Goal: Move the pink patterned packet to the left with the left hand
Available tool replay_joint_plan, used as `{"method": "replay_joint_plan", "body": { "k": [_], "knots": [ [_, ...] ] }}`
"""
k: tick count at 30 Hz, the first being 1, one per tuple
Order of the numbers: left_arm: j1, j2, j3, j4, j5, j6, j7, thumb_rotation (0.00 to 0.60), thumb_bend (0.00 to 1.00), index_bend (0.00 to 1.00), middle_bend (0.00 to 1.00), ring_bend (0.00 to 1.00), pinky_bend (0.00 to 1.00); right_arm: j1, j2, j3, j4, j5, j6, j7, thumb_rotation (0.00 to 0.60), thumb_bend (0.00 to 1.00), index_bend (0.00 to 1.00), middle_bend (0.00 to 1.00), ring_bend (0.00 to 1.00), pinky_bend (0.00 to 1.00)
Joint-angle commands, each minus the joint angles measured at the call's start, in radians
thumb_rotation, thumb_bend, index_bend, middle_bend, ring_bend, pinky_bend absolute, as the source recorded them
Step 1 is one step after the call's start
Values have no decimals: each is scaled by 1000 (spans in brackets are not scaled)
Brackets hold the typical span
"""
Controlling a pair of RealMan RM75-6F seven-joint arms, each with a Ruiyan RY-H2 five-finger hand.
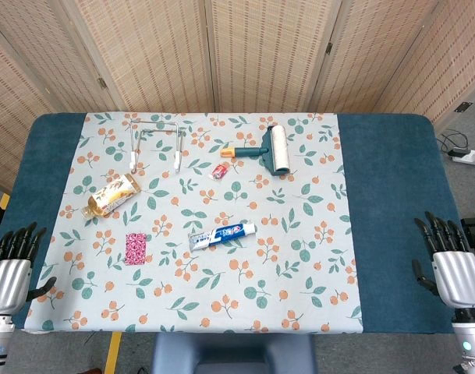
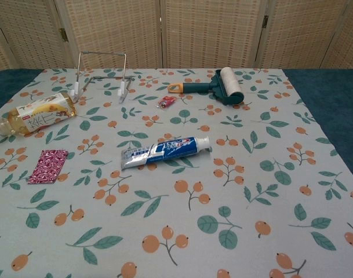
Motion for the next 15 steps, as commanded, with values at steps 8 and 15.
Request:
{"method": "replay_joint_plan", "body": {
  "k": [8, 15],
  "knots": [
    [0, 10, 4, -11, 7, 0, -11, 600, 241, 42, 0, 0, 0, -3, 10, 2, -4, -8, 14, 17, 600, 495, 0, 0, 0, 0],
    [0, 11, 5, -7, 14, 5, -35, 600, 241, 60, 0, 0, 0, -11, 14, 3, -4, -13, 31, 29, 600, 495, 0, 0, 0, 0]
  ]
}}
